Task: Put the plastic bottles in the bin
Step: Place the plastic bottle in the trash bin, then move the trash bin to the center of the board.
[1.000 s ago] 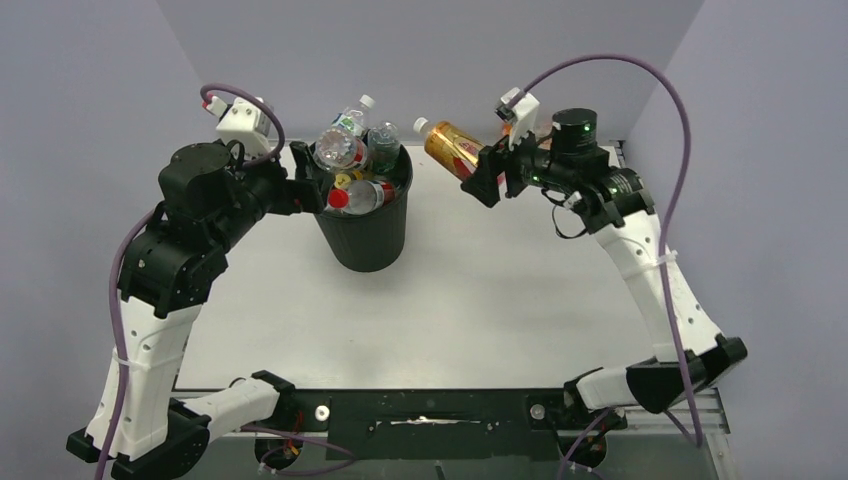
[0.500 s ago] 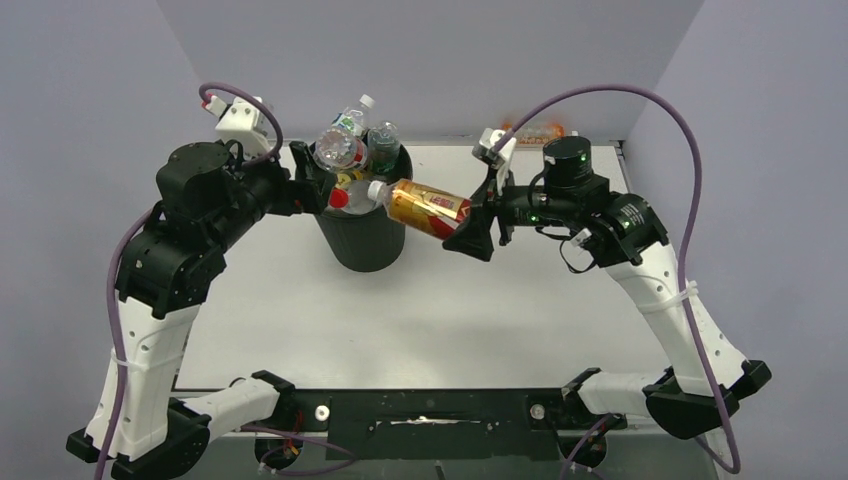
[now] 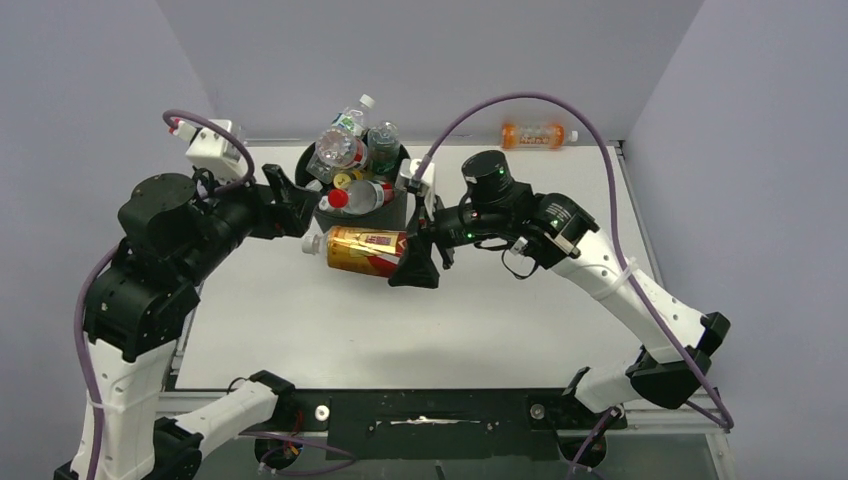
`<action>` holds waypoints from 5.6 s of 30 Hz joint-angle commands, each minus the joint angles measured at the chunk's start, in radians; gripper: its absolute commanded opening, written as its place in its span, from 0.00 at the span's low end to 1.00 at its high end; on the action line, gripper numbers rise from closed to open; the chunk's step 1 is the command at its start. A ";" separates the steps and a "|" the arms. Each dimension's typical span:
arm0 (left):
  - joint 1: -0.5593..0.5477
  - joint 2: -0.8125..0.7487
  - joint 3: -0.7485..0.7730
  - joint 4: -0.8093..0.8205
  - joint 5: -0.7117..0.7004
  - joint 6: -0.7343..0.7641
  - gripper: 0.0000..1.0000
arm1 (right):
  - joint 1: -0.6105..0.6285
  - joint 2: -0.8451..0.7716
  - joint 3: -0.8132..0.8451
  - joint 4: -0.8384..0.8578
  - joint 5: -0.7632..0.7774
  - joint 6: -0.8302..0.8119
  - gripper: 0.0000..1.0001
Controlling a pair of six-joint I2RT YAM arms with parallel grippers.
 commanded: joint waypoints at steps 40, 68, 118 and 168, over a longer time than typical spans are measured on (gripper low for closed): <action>0.006 -0.170 -0.259 -0.020 0.115 -0.066 0.83 | -0.240 -0.079 0.144 0.310 0.080 0.086 0.58; 0.005 -0.155 -0.195 -0.086 0.045 -0.052 0.86 | -0.237 0.224 0.277 0.203 0.400 -0.112 0.58; 0.005 -0.156 -0.233 -0.062 0.054 -0.051 0.86 | -0.072 0.344 0.379 0.112 0.584 -0.183 0.89; 0.148 -0.309 -0.462 0.058 0.353 -0.110 0.86 | -1.149 0.725 0.130 0.831 0.433 0.425 0.97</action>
